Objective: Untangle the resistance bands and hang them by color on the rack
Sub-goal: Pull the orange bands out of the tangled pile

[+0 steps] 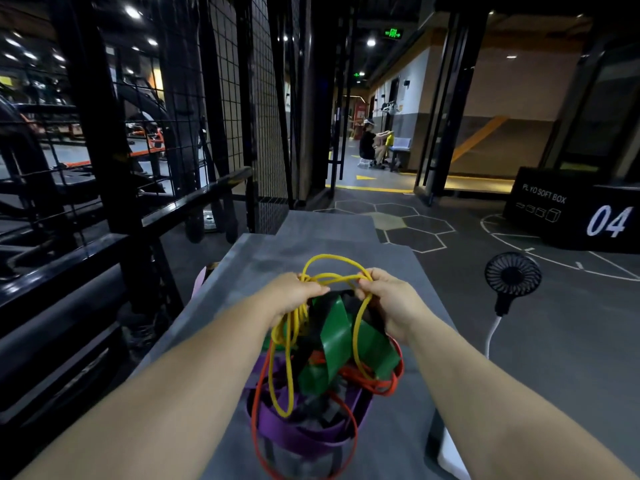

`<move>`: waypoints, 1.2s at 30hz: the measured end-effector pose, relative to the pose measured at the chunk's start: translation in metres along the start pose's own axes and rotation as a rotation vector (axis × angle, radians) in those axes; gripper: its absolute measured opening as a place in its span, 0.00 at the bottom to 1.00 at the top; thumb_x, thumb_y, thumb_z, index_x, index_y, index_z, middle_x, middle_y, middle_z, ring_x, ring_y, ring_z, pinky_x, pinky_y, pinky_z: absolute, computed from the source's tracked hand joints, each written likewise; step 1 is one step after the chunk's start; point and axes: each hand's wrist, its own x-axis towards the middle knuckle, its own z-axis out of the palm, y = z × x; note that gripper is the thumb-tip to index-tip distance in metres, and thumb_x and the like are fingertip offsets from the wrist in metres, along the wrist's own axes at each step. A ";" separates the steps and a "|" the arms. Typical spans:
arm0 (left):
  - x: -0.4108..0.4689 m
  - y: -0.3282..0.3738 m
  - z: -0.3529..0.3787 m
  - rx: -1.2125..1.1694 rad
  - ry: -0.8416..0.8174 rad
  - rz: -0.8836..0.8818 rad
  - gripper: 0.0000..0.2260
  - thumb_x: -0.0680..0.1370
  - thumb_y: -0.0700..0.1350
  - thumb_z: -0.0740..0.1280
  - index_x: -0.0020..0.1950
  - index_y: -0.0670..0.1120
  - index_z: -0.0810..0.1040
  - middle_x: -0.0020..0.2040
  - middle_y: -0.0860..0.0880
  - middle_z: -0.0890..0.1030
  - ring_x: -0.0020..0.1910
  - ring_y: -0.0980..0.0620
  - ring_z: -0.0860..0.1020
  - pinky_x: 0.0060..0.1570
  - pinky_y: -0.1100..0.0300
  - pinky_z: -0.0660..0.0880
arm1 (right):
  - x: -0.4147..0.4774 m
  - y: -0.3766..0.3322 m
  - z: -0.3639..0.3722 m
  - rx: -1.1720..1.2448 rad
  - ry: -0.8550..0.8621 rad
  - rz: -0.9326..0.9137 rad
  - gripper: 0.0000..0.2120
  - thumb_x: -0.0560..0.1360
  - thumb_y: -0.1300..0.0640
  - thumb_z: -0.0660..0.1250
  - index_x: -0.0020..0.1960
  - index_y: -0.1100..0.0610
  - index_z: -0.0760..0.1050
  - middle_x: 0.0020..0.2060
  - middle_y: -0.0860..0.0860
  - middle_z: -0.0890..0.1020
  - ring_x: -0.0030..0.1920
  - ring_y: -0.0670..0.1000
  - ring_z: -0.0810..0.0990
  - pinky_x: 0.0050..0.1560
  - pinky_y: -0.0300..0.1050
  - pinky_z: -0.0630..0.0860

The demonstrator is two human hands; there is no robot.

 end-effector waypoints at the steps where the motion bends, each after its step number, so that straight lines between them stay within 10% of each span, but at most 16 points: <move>1: -0.001 -0.001 0.002 -0.007 0.001 -0.030 0.17 0.73 0.53 0.72 0.56 0.44 0.78 0.56 0.47 0.78 0.57 0.44 0.76 0.57 0.54 0.70 | 0.000 0.004 0.000 0.003 0.003 0.008 0.11 0.81 0.64 0.57 0.41 0.57 0.72 0.30 0.51 0.73 0.33 0.48 0.69 0.39 0.41 0.65; 7: -0.008 -0.006 0.009 -0.199 -0.083 -0.180 0.08 0.74 0.53 0.72 0.42 0.51 0.77 0.66 0.45 0.73 0.68 0.41 0.69 0.69 0.44 0.65 | -0.004 0.020 0.001 -0.026 0.073 0.041 0.09 0.81 0.65 0.58 0.44 0.57 0.73 0.32 0.52 0.75 0.36 0.49 0.72 0.41 0.41 0.68; 12: -0.011 -0.003 0.020 -0.374 -0.053 -0.169 0.07 0.74 0.47 0.72 0.40 0.44 0.81 0.45 0.39 0.81 0.45 0.42 0.79 0.53 0.51 0.77 | -0.002 0.029 0.006 -0.142 0.172 0.134 0.04 0.78 0.63 0.64 0.53 0.58 0.72 0.39 0.55 0.77 0.36 0.51 0.75 0.38 0.44 0.72; 15: -0.011 0.002 0.025 -0.458 -0.014 -0.203 0.11 0.75 0.50 0.70 0.38 0.45 0.75 0.35 0.44 0.74 0.34 0.47 0.73 0.35 0.58 0.69 | -0.001 0.033 0.006 -0.176 0.295 0.128 0.12 0.75 0.56 0.70 0.47 0.53 0.66 0.37 0.52 0.72 0.35 0.51 0.71 0.36 0.45 0.68; 22: -0.014 0.000 0.031 -0.535 -0.029 -0.240 0.13 0.71 0.53 0.73 0.39 0.46 0.73 0.35 0.44 0.75 0.33 0.47 0.74 0.37 0.58 0.71 | -0.009 0.018 -0.003 -0.645 0.359 0.090 0.24 0.71 0.41 0.72 0.27 0.55 0.67 0.18 0.45 0.68 0.29 0.50 0.68 0.30 0.42 0.64; 26: -0.015 0.005 0.035 -0.539 -0.046 -0.184 0.09 0.76 0.49 0.69 0.40 0.47 0.74 0.27 0.47 0.76 0.25 0.50 0.75 0.29 0.63 0.70 | -0.011 0.015 0.003 -0.604 0.251 0.157 0.24 0.78 0.37 0.58 0.42 0.55 0.79 0.43 0.55 0.82 0.51 0.59 0.80 0.55 0.47 0.75; 29: -0.018 0.007 0.040 -0.491 -0.061 -0.140 0.06 0.76 0.48 0.70 0.46 0.46 0.78 0.37 0.46 0.79 0.33 0.48 0.77 0.34 0.59 0.72 | -0.015 0.018 0.007 -0.327 0.142 0.290 0.42 0.69 0.23 0.57 0.65 0.57 0.76 0.61 0.52 0.78 0.64 0.57 0.75 0.64 0.49 0.69; 36: -0.016 0.002 0.030 -0.294 0.000 -0.080 0.12 0.76 0.49 0.70 0.38 0.44 0.75 0.32 0.47 0.74 0.28 0.51 0.73 0.30 0.61 0.69 | -0.021 0.023 0.005 -0.236 0.011 0.186 0.23 0.62 0.41 0.77 0.49 0.55 0.83 0.45 0.55 0.86 0.48 0.59 0.84 0.57 0.61 0.78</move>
